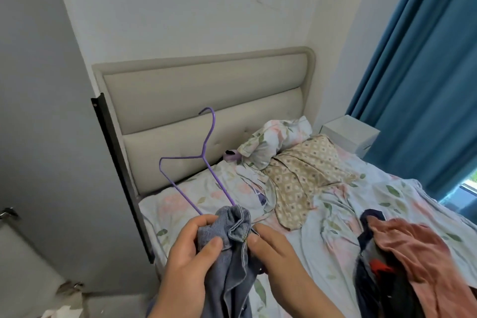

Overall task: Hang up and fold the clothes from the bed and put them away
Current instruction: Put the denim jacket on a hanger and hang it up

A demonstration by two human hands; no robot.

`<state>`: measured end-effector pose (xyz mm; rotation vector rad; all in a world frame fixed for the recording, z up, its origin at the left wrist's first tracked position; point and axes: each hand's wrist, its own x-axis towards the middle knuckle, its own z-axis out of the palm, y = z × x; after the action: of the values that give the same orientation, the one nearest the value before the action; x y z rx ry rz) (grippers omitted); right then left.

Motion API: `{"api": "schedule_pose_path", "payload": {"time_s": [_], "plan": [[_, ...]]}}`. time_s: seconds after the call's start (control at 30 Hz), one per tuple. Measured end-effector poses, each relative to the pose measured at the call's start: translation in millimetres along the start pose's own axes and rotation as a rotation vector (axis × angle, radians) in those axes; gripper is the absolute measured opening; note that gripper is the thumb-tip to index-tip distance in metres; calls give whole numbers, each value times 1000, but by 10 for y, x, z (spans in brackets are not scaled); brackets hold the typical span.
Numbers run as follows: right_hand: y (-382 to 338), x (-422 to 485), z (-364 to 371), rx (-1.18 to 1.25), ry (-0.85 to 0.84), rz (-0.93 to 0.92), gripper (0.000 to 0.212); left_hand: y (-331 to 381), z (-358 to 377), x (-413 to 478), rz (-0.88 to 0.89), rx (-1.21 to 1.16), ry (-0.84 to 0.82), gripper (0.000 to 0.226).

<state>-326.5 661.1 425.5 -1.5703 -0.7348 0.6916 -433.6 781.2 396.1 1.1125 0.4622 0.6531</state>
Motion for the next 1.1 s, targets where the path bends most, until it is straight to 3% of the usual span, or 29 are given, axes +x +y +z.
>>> {"api": "schedule_pose_path", "payload": {"time_s": [0.1,0.2,0.4,0.5,0.6,0.77,0.93,1.1], "plan": [[28,261,-69,-5,66,31,27,-2,73,328,-49,-42,-16,33],[64,511,-127,-12,134,80,18,35,160,635,-32,78,-24,35],[-24,933,-340,-165,230,9,24,161,454,1194,59,367,-73,68],[-73,1003,-527,-184,306,-7,24,151,654,1413,101,438,-139,70],[-116,988,-720,-104,428,-7,25,103,884,1547,123,435,-262,70],[-166,922,-947,54,584,32,27,-49,1202,1664,203,451,-409,94],[-162,1023,-857,114,824,34,40,-215,1279,1754,289,371,-470,89],[-276,1140,-745,128,982,19,29,-283,1246,1950,505,310,-537,65]]}}
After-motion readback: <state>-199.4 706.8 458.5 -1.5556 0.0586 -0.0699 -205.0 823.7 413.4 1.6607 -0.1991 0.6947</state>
